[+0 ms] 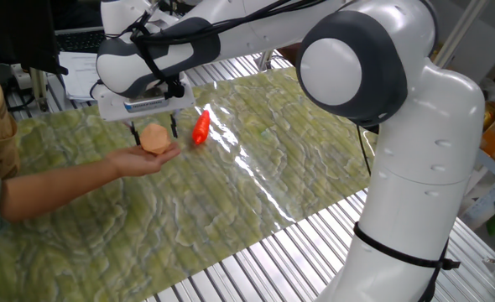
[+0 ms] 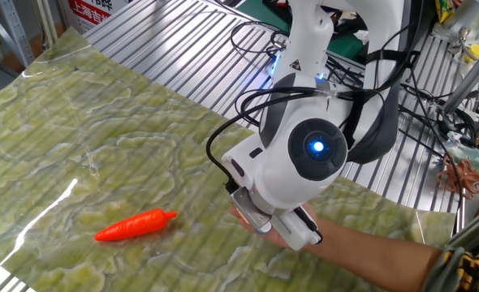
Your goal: Receive something handed over by a human
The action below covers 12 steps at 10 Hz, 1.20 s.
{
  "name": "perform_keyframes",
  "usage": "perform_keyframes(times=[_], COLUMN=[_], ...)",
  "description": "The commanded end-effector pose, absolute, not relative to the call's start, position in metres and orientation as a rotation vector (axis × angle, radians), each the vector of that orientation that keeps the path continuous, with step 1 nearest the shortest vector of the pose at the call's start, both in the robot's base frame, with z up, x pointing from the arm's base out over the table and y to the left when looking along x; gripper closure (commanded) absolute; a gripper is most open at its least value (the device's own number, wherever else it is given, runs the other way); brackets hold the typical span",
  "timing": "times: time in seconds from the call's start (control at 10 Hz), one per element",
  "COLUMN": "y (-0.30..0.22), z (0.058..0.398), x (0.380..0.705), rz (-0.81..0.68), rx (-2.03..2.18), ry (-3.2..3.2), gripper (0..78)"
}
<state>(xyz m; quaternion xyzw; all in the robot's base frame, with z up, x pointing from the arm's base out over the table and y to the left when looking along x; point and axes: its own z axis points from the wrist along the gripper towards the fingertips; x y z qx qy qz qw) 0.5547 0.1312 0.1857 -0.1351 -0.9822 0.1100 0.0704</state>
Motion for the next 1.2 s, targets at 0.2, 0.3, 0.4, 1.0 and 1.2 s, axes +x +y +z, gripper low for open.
perform_keyframes(times=[0.2,0.3,0.4,1.0,1.2], y=[0.131,0.131,0.131,0.114,0.108], z=[0.188,0.188,0.188,0.254,0.268], x=[0.553,0.553,0.553,0.569,0.575], rz=[0.332,0.332,0.332,0.285,0.283], rx=[-0.432,-0.432,-0.432,-0.42,-0.402], ry=[-2.948,-2.948,-2.948,-2.798,-2.787], gripper=[76.4,76.4,76.4,76.4,76.4])
